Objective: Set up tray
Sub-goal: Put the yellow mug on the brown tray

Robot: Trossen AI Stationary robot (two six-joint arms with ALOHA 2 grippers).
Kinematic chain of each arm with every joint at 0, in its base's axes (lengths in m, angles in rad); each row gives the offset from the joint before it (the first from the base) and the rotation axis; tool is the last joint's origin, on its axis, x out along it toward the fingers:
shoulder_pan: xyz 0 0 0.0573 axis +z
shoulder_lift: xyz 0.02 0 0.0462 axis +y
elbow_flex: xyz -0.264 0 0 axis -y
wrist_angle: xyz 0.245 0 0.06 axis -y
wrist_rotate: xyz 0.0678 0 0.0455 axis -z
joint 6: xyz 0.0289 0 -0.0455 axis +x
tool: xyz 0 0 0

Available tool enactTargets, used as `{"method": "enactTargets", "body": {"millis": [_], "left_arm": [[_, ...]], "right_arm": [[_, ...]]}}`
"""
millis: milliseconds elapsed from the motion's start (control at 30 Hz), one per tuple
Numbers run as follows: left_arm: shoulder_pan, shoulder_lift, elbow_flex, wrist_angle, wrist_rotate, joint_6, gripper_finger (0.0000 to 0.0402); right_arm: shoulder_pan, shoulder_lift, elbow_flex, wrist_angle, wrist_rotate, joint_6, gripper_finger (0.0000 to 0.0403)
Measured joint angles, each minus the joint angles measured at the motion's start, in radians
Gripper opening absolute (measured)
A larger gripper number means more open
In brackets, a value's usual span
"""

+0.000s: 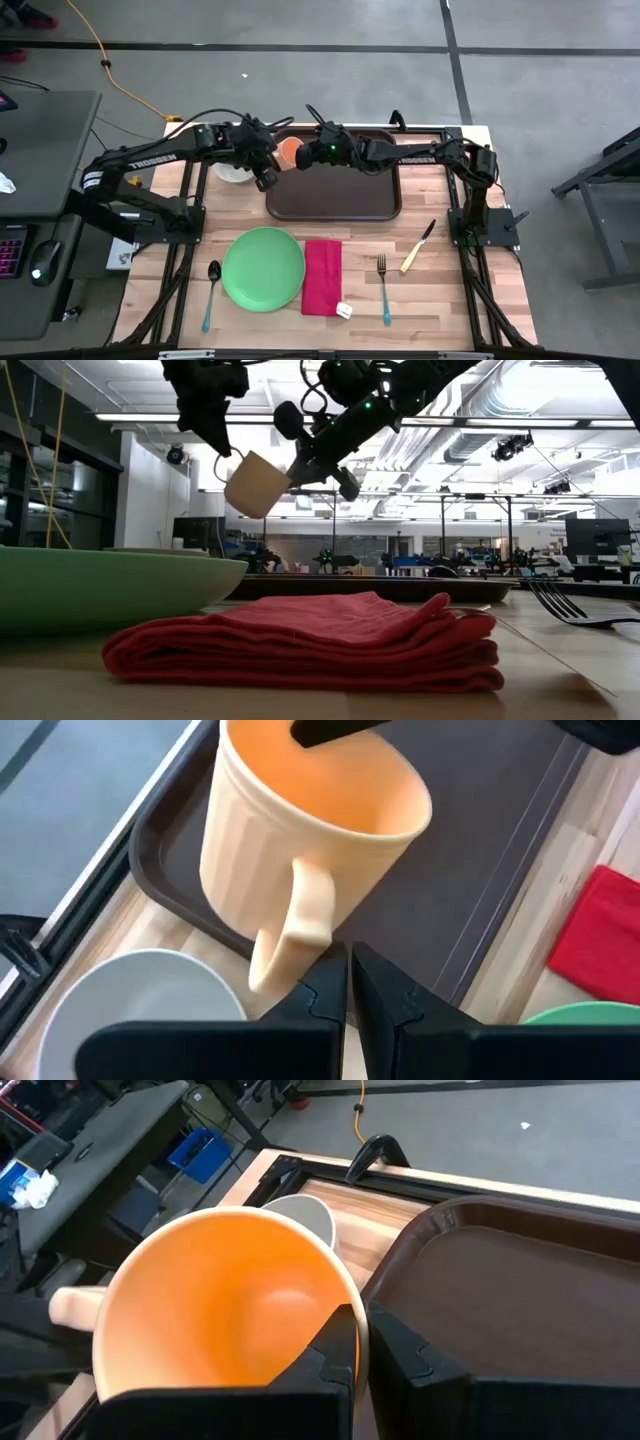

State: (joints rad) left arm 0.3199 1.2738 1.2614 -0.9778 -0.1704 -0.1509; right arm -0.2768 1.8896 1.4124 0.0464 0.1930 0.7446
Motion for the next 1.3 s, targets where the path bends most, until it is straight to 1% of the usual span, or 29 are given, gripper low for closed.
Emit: {"method": "enactTargets", "body": {"millis": [167,400,700,900,1100,1300], "left_arm": [[0.0,0.001,0.0,-0.025,-0.004,0.032,0.0049],[0.0,-0.001,0.0,-0.025,-0.055,0.089,0.0049],[0.0,-0.003,0.0,-0.003,-0.058,0.121,0.0049],[0.0,-0.003,0.0,0.038,-0.05,0.122,0.0049],[0.0,-0.003,-0.001,0.04,-0.045,0.118,0.0049],[0.001,-0.003,-0.001,0.014,0.0,0.089,0.0049]], "right_arm": [[0.001,0.0,0.0,0.004,-0.004,0.0,0.0],[0.002,0.0,0.0,0.007,-0.002,0.011,0.0],[0.002,0.0,0.0,-0.002,-0.005,0.01,0.0],[0.002,0.0,0.0,-0.004,-0.009,-0.006,0.0],[0.0,0.0,0.0,-0.02,-0.014,-0.03,0.0],[-0.027,0.0,0.0,-0.052,-0.059,-0.052,0.0]]}}
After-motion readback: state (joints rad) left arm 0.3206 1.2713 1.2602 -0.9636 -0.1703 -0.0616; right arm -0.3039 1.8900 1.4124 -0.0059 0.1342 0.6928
